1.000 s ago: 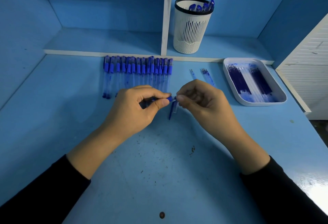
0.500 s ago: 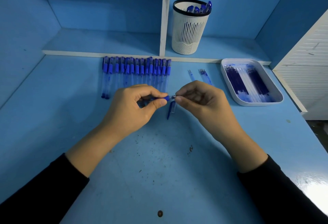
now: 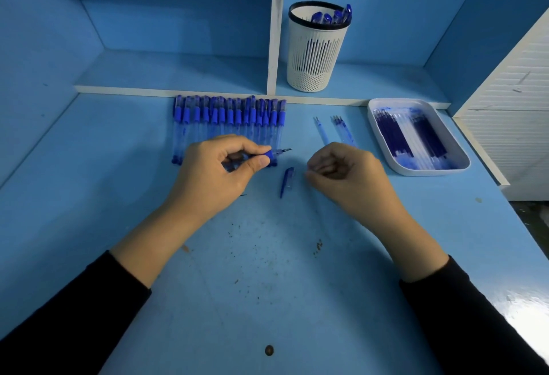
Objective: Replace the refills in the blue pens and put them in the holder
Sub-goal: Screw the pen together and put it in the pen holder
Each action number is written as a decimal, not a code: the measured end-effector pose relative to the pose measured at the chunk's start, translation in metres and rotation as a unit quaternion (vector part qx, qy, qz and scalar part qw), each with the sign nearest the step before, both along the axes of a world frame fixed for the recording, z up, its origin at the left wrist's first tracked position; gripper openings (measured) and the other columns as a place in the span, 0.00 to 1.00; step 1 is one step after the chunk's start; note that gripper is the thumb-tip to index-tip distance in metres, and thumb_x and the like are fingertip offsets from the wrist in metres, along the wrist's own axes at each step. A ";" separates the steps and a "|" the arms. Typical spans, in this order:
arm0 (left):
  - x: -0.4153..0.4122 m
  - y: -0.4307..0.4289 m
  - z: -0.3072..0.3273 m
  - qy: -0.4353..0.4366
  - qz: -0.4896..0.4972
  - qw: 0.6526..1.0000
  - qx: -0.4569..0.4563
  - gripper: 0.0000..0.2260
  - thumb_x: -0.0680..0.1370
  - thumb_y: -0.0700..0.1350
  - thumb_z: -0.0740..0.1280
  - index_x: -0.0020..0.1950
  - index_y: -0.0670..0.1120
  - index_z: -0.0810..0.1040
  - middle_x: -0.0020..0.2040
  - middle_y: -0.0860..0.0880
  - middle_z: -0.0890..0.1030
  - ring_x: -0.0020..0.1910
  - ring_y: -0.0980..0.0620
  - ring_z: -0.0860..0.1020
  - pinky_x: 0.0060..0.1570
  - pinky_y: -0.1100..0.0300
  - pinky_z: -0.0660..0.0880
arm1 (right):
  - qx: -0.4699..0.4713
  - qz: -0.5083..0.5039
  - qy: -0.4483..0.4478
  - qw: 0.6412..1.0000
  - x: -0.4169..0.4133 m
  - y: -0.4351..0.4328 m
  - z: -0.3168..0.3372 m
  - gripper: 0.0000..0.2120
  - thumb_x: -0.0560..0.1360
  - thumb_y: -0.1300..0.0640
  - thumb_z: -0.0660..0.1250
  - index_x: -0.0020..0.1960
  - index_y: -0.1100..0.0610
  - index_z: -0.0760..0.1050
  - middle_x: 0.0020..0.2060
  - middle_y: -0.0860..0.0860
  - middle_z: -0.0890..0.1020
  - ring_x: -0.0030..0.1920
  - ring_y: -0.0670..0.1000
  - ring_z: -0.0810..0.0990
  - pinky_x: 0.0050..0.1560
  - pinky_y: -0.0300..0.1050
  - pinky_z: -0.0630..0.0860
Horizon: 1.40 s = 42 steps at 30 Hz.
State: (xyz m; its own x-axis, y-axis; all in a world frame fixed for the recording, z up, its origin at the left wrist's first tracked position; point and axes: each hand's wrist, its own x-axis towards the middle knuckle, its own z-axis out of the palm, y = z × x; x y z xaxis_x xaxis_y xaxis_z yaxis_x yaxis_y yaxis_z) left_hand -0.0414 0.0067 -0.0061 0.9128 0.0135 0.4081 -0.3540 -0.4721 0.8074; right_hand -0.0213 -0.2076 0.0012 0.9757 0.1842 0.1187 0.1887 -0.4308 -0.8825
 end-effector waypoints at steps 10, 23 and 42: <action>-0.001 -0.003 -0.004 0.001 -0.015 1.000 0.008 0.05 0.74 0.42 0.74 0.49 0.48 0.84 0.47 0.55 0.85 0.42 0.52 0.82 0.46 0.60 0.80 | -0.084 0.030 -0.047 0.995 -0.002 0.003 -0.001 0.07 0.70 0.66 0.73 0.43 0.57 0.79 0.34 0.48 0.80 0.34 0.42 0.77 0.42 0.28 0.74; -0.003 -0.008 -0.004 -0.021 -0.032 0.999 0.020 0.05 0.73 0.41 0.74 0.48 0.47 0.85 0.46 0.56 0.84 0.41 0.53 0.82 0.43 0.66 0.77 | 0.122 0.073 0.005 0.990 -0.005 0.007 0.011 0.08 0.70 0.63 0.75 0.49 0.59 0.81 0.39 0.53 0.84 0.39 0.47 0.82 0.45 0.38 0.79; -0.002 -0.024 -0.013 -0.051 0.033 0.998 -0.019 0.03 0.76 0.42 0.73 0.48 0.46 0.85 0.43 0.51 0.85 0.36 0.50 0.79 0.36 0.53 0.77 | 0.301 -0.101 -0.113 0.941 0.005 -0.010 0.021 0.08 0.75 0.70 0.67 0.47 0.59 0.79 0.39 0.48 0.83 0.43 0.48 0.81 0.51 0.41 0.77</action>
